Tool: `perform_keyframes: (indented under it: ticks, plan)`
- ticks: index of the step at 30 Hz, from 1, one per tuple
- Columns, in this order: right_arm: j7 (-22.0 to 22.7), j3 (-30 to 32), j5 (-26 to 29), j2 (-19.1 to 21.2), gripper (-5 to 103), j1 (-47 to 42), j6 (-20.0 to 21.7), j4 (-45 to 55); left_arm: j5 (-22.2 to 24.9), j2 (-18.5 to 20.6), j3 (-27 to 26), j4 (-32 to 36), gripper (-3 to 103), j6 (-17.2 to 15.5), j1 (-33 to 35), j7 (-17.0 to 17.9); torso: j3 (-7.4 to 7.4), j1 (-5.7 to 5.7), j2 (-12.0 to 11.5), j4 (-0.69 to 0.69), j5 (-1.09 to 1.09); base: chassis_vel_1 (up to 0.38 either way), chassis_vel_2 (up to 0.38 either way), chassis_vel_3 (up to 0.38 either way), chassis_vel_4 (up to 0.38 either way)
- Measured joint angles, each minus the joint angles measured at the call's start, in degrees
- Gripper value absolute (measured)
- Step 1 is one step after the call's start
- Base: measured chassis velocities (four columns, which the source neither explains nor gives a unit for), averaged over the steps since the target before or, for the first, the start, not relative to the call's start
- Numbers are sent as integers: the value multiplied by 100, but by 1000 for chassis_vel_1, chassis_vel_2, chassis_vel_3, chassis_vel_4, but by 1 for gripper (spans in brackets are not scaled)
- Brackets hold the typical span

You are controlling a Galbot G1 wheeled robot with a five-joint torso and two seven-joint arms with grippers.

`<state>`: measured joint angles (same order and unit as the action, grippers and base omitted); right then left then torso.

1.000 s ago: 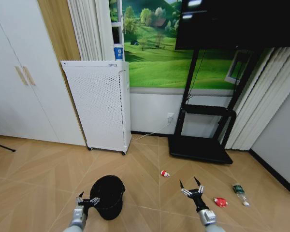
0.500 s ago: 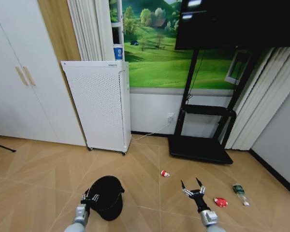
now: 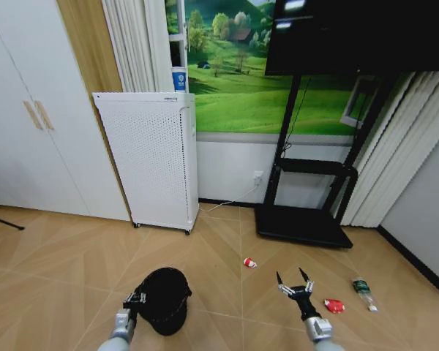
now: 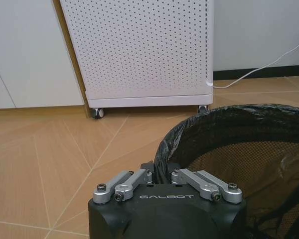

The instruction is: Pick up the trash bin and place the garbage on the floor into it.

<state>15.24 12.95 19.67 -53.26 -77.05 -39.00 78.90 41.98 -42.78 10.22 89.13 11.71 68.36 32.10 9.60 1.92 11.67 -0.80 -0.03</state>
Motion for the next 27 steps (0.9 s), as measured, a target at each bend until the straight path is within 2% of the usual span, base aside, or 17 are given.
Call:
perform_keyframes:
  ticks: [4,11,19,23,27]
  plan:
    - [0,57,47,3,100,7,-12,49,6,10,-107,62,12,-21,38,0,1,1,0,-1,-4,0,0,0,0]
    - [14,342,164,35,100,2,-28,232,216,100,-676,294,8,-49,62,65,1,1,0,-1,0,0,0,0,0]
    - [23,588,147,27,100,-119,4,434,455,484,-1044,745,7,-110,-44,174,0,1,0,-1,3,0,0,0,0]
    - [158,646,126,34,100,-204,152,560,508,616,-1312,1058,7,-143,135,230,0,1,0,-1,2,0,0,0,0]
    - [153,734,225,67,100,-232,180,584,493,771,-1707,1397,7,-144,631,241,0,1,1,-1,2,0,0,0,0]
